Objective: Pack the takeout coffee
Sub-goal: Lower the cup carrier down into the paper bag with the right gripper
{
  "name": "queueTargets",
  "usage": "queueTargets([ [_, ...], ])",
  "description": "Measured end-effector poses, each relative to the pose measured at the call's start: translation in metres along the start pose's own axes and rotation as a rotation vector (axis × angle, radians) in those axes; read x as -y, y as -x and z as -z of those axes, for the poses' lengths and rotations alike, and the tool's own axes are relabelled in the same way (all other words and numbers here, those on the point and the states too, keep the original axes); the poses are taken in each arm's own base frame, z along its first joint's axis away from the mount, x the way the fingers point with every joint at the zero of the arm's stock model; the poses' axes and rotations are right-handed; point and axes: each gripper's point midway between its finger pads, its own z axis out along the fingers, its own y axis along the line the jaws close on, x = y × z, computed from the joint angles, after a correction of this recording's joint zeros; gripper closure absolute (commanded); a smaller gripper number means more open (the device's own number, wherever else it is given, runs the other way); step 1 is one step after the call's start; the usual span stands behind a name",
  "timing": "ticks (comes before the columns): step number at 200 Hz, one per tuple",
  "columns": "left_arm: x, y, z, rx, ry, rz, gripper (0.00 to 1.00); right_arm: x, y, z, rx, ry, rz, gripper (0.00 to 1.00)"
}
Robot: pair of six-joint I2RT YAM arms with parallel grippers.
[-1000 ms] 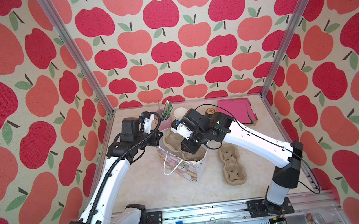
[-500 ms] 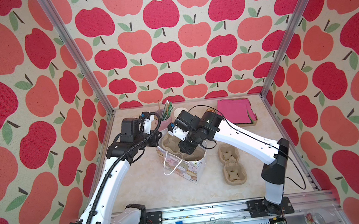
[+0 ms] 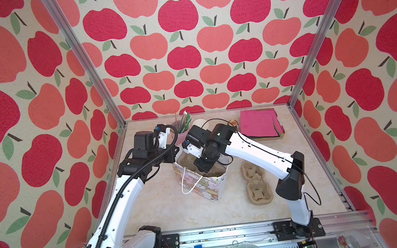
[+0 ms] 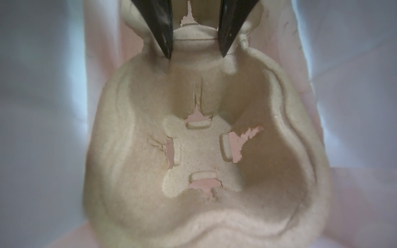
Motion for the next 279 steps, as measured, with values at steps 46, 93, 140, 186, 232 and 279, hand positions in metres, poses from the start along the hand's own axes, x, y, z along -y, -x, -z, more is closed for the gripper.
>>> queueTargets([
  [46, 0.000, -0.001, -0.001, -0.002, 0.000, 0.001, 1.00, 0.001, -0.005, -0.012, -0.052, -0.004, -0.003, 0.66],
  [93, 0.000, -0.001, -0.001, -0.002, 0.000, 0.001, 1.00, 0.001, -0.010, -0.026, -0.103, -0.003, -0.006, 0.66],
  [140, 0.000, -0.001, -0.001, -0.002, 0.000, 0.001, 1.00, 0.001, -0.012, -0.039, -0.134, 0.000, -0.007, 0.66],
  [186, 0.000, -0.002, 0.000, 0.000, 0.000, -0.001, 1.00, 0.000, -0.016, -0.052, -0.174, 0.009, -0.001, 0.66],
  [232, 0.000, -0.002, 0.000, 0.005, 0.000, -0.002, 1.00, -0.001, -0.021, -0.071, -0.218, 0.013, 0.006, 0.66],
  [279, 0.000, -0.002, 0.000, 0.007, 0.000, -0.003, 1.00, -0.002, -0.023, -0.080, -0.240, 0.014, 0.012, 0.66],
])
